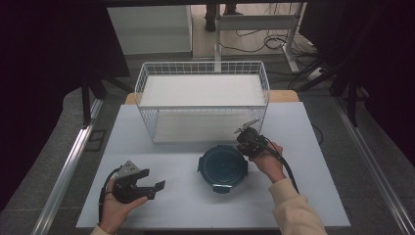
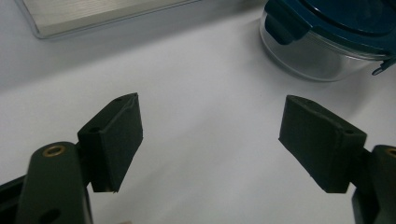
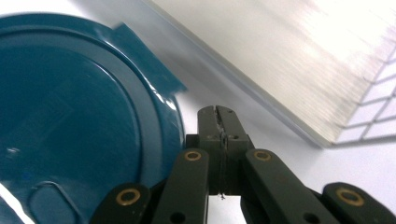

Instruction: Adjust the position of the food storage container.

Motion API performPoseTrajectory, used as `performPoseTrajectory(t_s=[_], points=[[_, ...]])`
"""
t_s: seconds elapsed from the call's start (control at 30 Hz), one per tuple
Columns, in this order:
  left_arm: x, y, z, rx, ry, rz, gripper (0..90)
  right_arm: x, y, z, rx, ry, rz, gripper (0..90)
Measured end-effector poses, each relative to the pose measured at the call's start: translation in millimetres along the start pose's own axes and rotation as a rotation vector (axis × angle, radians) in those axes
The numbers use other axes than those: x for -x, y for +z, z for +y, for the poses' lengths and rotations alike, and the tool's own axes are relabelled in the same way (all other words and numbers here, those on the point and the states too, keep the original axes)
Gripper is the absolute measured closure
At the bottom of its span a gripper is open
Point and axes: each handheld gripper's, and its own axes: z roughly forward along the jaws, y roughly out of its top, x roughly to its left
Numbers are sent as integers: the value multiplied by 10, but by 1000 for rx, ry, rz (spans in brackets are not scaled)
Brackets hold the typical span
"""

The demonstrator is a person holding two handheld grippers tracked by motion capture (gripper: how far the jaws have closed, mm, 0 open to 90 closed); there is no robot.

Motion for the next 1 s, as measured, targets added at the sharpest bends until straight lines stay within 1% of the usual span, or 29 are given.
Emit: performPoseTrajectory(t_s=[0.07, 0.13, 0.2, 0.3, 0.4, 0.43, 0.57, 0.7, 0.8, 0.9, 1.0], points=[[1, 0, 1, 0, 1, 1, 212, 12, 23, -18, -16, 7, 5, 900], [5, 1, 2, 0, 2, 1, 212, 6, 61, -31, -29, 5, 22, 900], [6, 1, 3, -1, 2, 1, 212, -20, 94, -36, -38, 1, 4, 900], [4, 9, 4, -5, 1, 1, 212, -15, 95, -47, -34, 19, 13, 900], [7, 23, 5, -9, 4, 0, 212, -50, 92, -54, -44, 11, 12, 900], [12, 25, 6, -9, 5, 0, 212, -67, 95, -56, -43, 11, 20, 900], [19, 21, 8, -8, 9, -1, 212, -171, 108, -48, -42, -7, 26, 900], [18, 23, 8, -8, 5, 0, 212, -286, 127, -39, -47, -36, 50, 900], [17, 25, 8, -9, 8, -2, 212, -353, 133, -30, -45, -55, 60, 900], [19, 25, 8, -9, 5, -2, 212, -403, 128, -22, -44, -63, 66, 900], [24, 28, 9, -11, 11, -2, 212, -464, 122, -16, -41, -78, 83, 900]])
